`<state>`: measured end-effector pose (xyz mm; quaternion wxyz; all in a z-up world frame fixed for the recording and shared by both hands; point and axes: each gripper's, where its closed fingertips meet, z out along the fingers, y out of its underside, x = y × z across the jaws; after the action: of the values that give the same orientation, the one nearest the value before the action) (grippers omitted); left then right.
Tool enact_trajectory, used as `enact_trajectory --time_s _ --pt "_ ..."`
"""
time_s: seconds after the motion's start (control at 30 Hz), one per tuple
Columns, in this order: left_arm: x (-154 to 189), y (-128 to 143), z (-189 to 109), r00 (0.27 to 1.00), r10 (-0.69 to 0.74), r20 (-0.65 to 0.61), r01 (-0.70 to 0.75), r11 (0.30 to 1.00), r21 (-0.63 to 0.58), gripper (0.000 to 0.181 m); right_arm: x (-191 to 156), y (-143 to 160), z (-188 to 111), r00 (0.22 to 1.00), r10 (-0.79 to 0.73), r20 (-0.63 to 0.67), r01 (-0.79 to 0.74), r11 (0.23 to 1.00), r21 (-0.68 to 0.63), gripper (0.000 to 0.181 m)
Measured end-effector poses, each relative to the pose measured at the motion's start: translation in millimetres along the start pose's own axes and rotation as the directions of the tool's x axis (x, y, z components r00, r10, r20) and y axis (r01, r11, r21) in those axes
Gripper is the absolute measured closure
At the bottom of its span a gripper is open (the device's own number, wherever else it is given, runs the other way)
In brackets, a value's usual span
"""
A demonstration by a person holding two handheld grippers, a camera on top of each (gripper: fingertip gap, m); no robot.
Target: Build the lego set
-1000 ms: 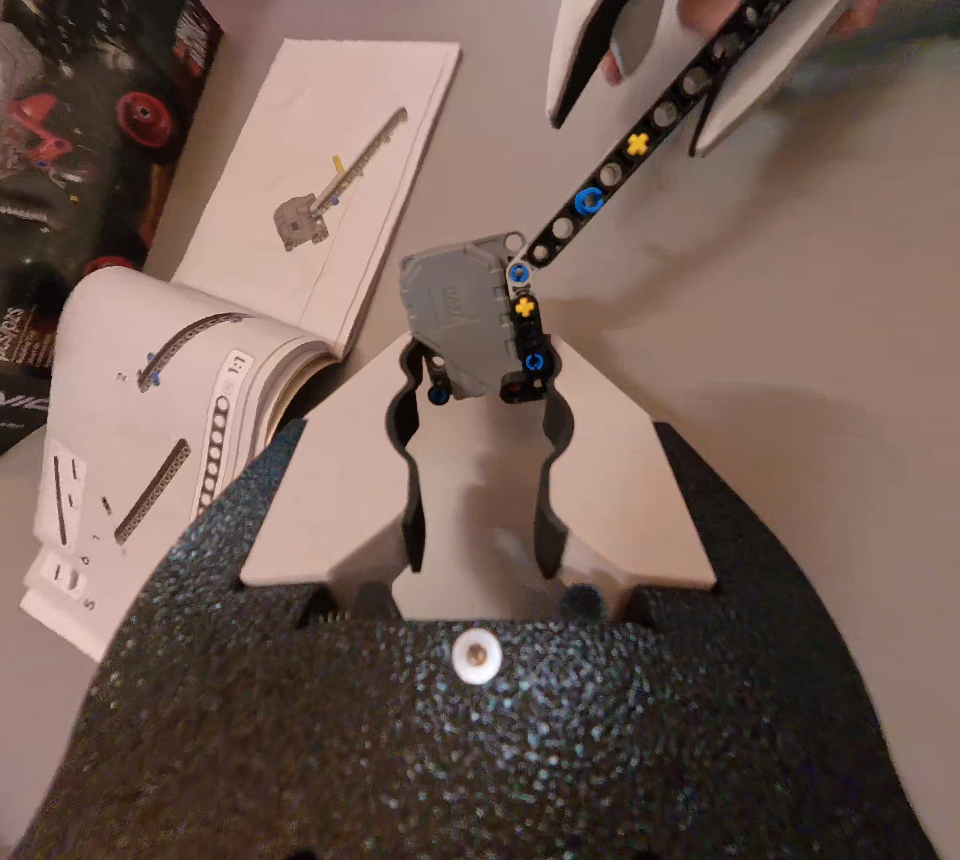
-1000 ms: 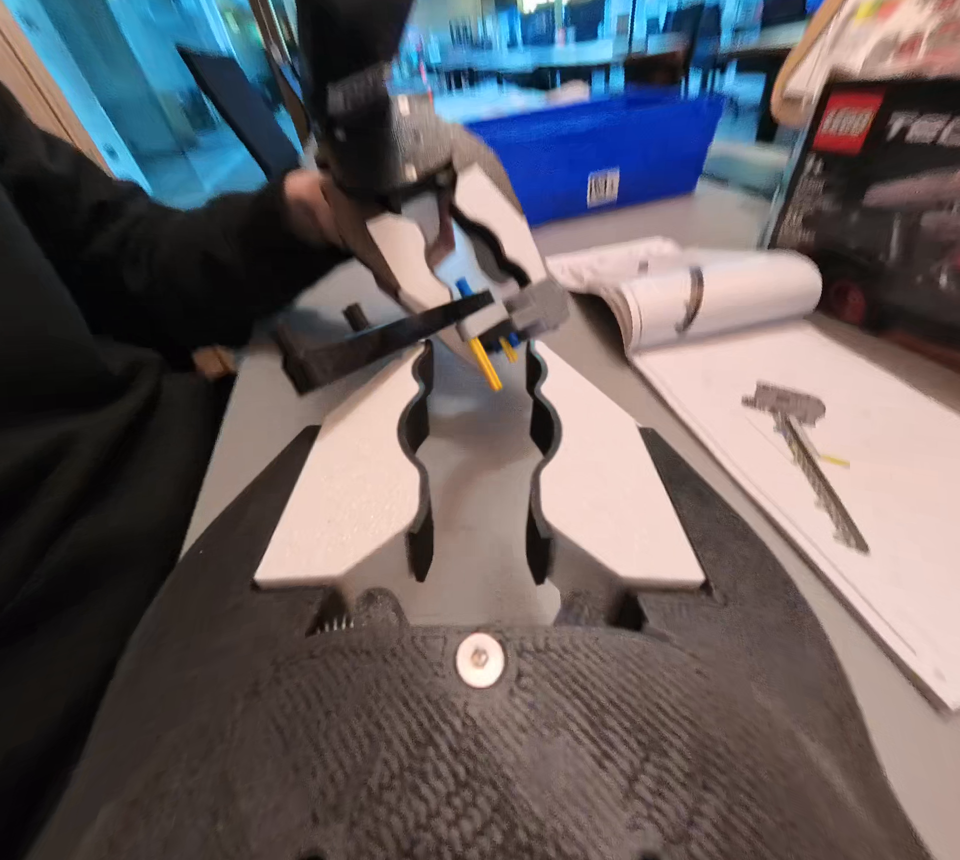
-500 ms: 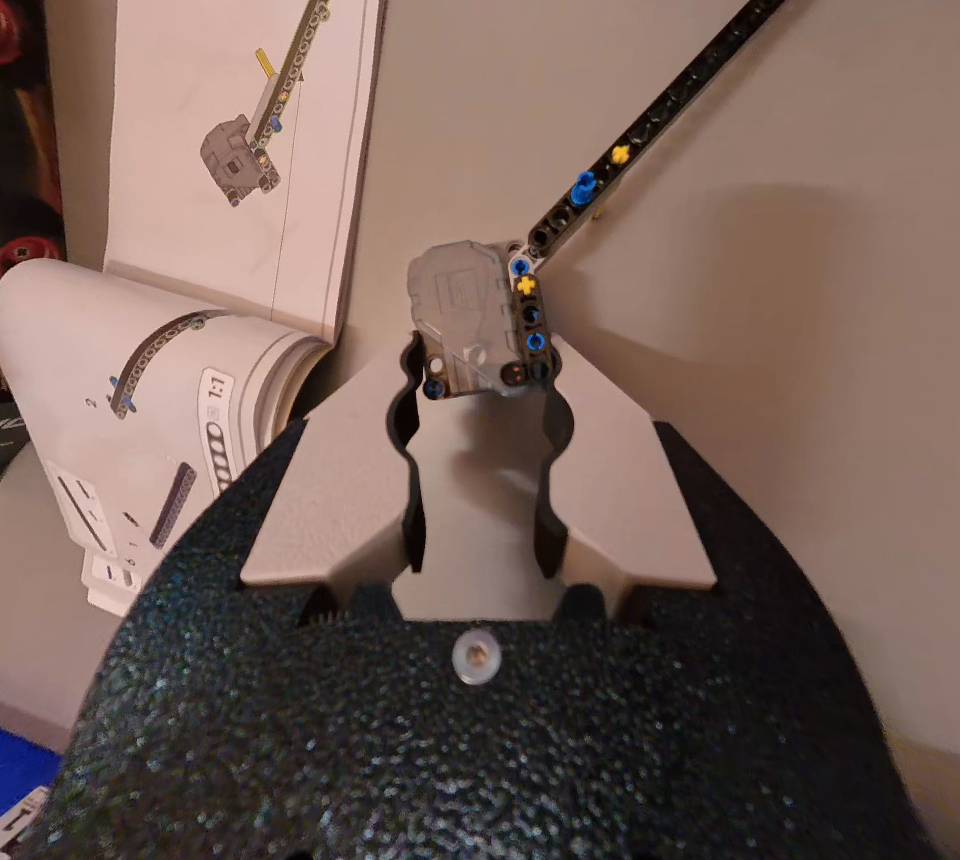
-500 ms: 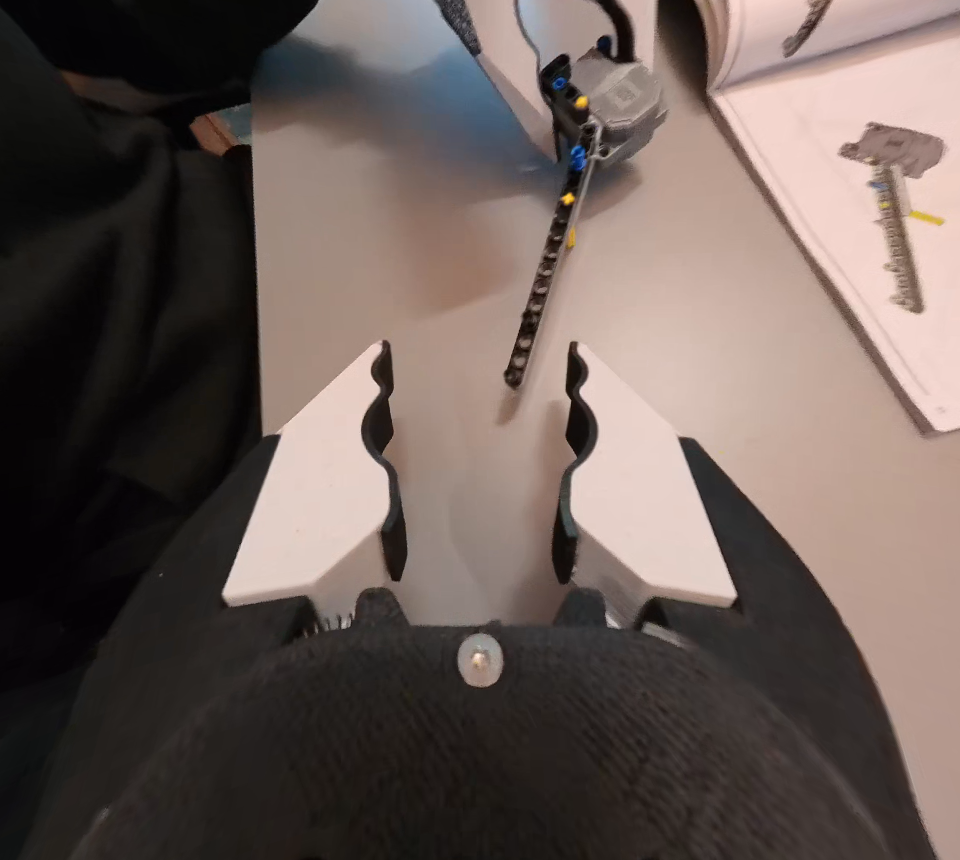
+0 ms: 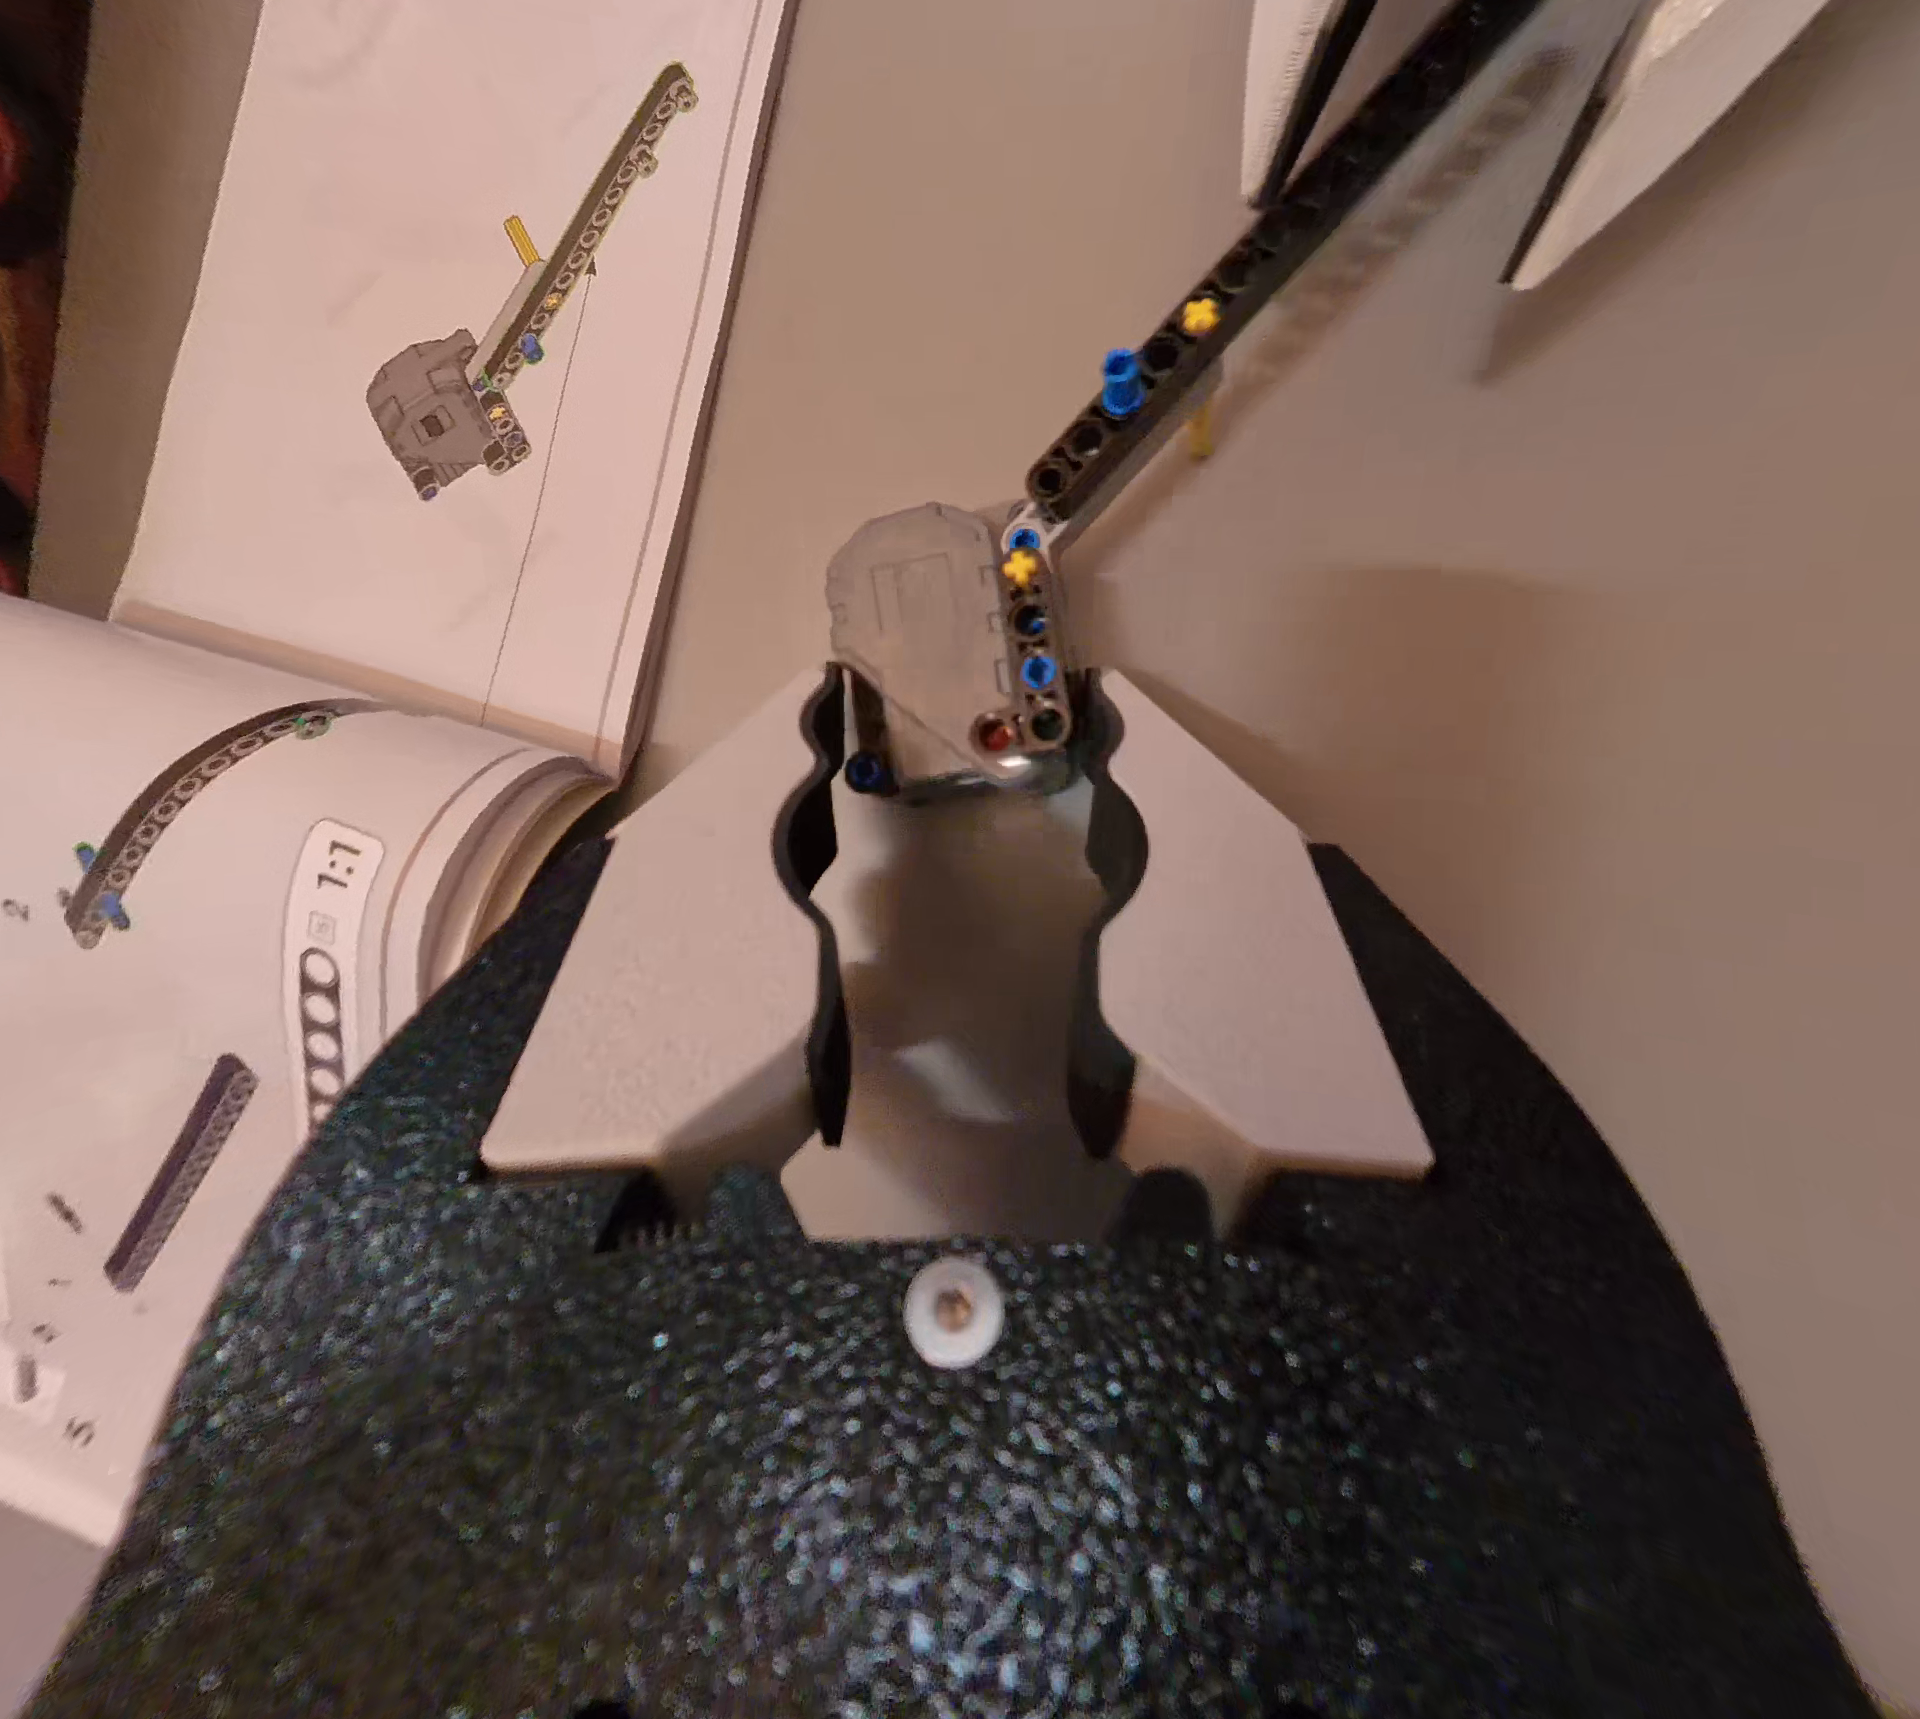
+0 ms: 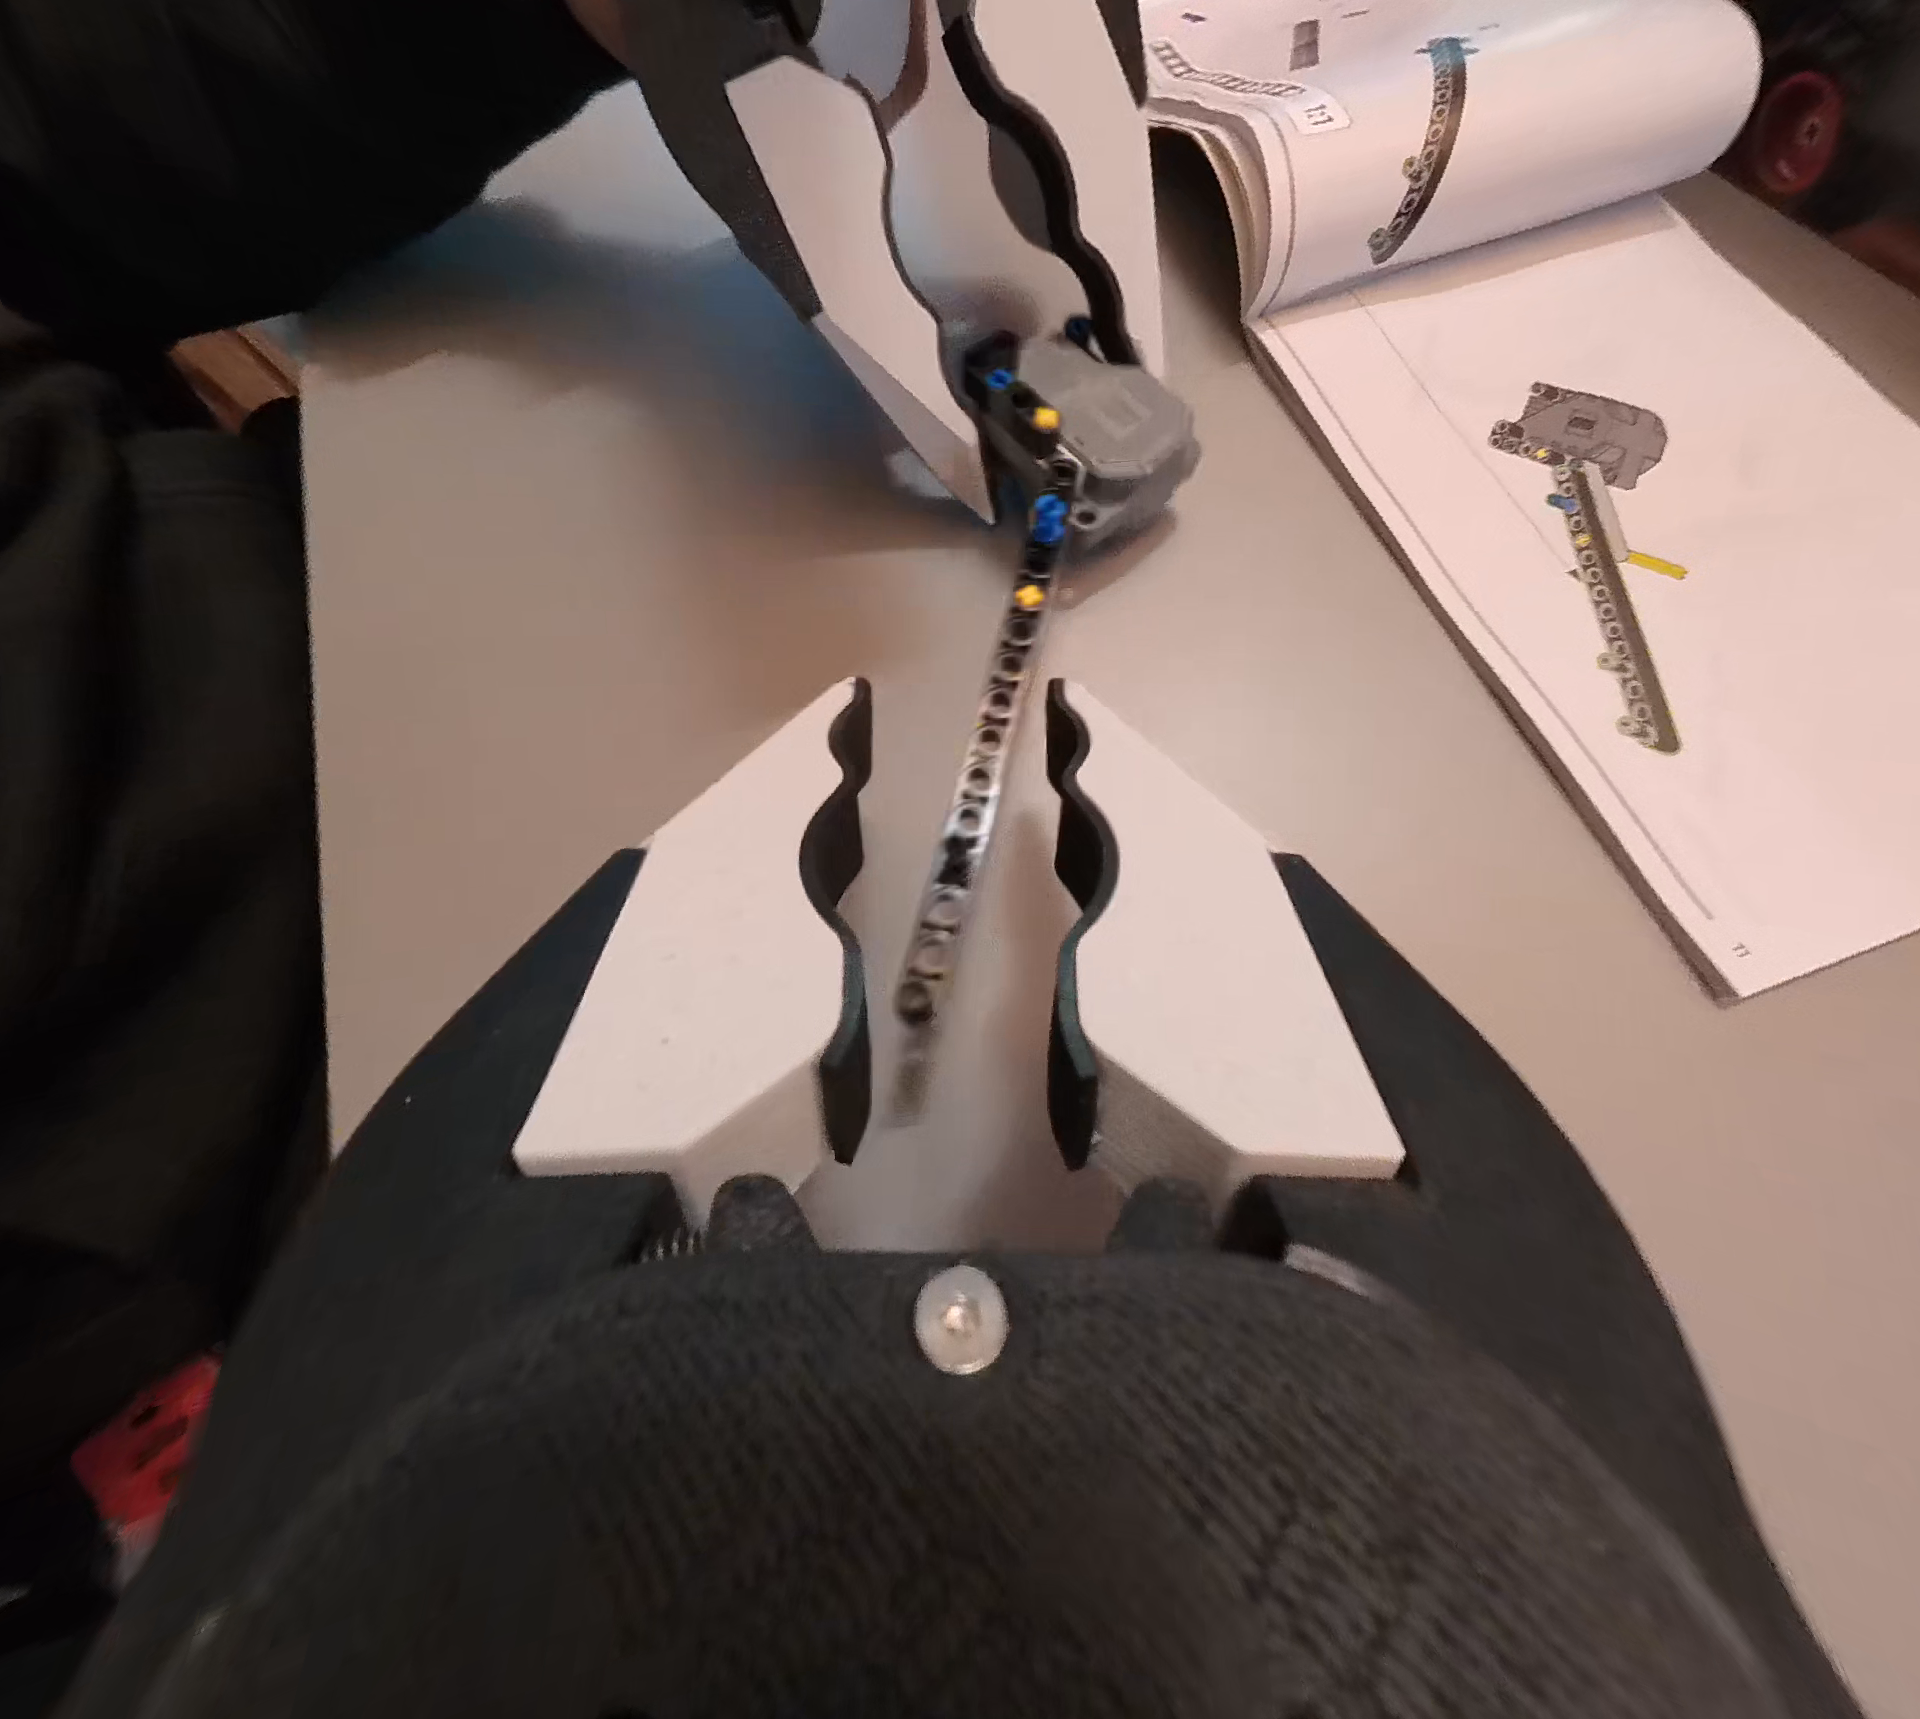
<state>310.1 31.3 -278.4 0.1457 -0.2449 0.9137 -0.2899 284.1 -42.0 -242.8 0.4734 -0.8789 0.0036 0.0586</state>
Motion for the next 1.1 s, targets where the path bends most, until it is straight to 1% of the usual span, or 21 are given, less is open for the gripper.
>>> enact_trajectory --time_s 0.1,0.17,0.23,0.3,0.37,0.4,0.5,0.57,0.63,0.67,0.73,0.87,0.97,1.1 --pt "-2 -5 -1 1.000 -0.022 -0.014 0.022 0.998 0.055 0.138 -2 -2 -9 0.999 0.024 0.042 -0.026 0.999 0.046 0.148" --pt "-1 -7 -3 0.999 -0.044 -0.030 0.046 0.996 0.077 0.131 6 -2 -20 0.999 0.032 0.021 -0.034 0.997 0.075 0.148" --pt "-3 -11 -10 0.997 -0.065 -0.040 0.069 0.991 0.118 0.130 23 -1 -34 0.998 0.049 -0.040 -0.045 0.994 0.100 0.149" --pt "-2 -18 -20 0.993 -0.092 -0.075 0.103 0.980 0.171 0.129 46 -3 -47 0.991 0.046 -0.127 -0.027 0.989 0.145 0.151" --pt "-2 -25 -32 0.989 -0.107 -0.103 0.127 0.967 0.219 0.129 74 -6 -54 0.973 0.056 -0.224 -0.012 0.981 0.193 0.151" --pt "-5 -28 -38 0.989 -0.111 -0.102 0.132 0.963 0.237 0.129 86 -5 -55 0.965 0.068 -0.253 -0.018 0.981 0.194 0.149" --pt "-20 -28 -53 0.992 -0.110 -0.064 0.122 0.962 0.243 0.130 113 -1 -53 0.960 0.024 -0.281 0.008 0.994 0.112 0.144" --pt "-30 -24 -56 0.992 -0.119 -0.041 0.125 0.965 0.228 0.132 125 6 -46 0.969 0.018 -0.245 -0.011 1.000 0.029 0.136" --pt "-35 -22 -55 0.990 -0.138 -0.042 0.144 0.964 0.223 0.132 144 14 -42 0.954 0.004 -0.299 -0.017 0.999 -0.043 0.136" --pt "-35 -23 -55 0.988 -0.144 -0.051 0.152 0.962 0.229 0.133 149 17 -41 0.945 -0.011 -0.328 -0.009 0.998 -0.058 0.137" --pt "-37 -24 -53 0.987 -0.156 -0.048 0.163 0.957 0.240 0.135 149 20 -40 0.933 -0.042 -0.358 0.028 0.999 -0.046 0.139" --pt "-44 -27 -51 0.986 -0.167 -0.024 0.168 0.950 0.265 0.140 141 22 -42 0.923 -0.066 -0.379 0.072 0.997 0.003 0.143" --pt "-40 -34 -49 0.984 -0.168 -0.059 0.178 0.942 0.285 0.139 140 14 -48 0.910 -0.078 -0.407 0.111 0.992 0.056 0.146" --pt "-30 -35 -43 0.978 -0.175 -0.111 0.199 0.941 0.273 0.132 148 9 -57 0.893 -0.033 -0.448 0.091 0.990 0.109 0.150"
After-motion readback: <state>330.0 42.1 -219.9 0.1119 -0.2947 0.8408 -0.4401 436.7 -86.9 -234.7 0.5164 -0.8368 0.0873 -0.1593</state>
